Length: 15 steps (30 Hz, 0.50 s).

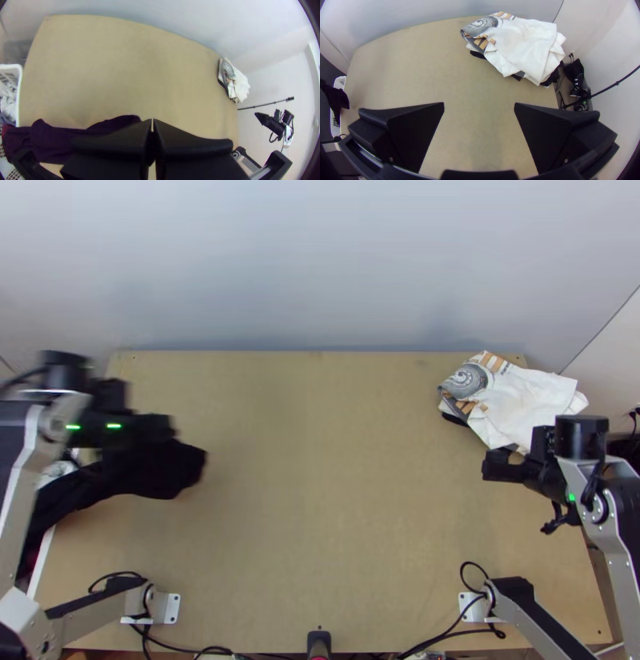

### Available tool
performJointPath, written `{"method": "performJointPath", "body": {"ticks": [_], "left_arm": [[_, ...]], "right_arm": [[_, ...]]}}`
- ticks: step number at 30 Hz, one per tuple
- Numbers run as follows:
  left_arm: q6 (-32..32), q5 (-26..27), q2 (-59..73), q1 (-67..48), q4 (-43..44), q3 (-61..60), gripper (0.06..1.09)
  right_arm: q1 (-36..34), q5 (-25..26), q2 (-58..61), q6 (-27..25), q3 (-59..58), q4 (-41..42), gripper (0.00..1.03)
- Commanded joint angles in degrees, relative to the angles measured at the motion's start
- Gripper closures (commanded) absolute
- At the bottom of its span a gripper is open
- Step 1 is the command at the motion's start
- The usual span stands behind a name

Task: Fold the t-shirt

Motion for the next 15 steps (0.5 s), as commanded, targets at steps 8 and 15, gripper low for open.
{"method": "performJointPath", "body": {"ticks": [8,15], "left_arm": [[-10.72,-2.32,20.19,-48.18,11.28,10.24,1.04],[-10.29,-2.23,39.97,-58.29,11.46,31.77,1.04]], "right_arm": [[-5.83,0.10,-11.81,0.25,-9.42,-2.42,0.05],[-11.54,0.28,-16.30,-0.71,-11.35,-4.80,0.05]]}}
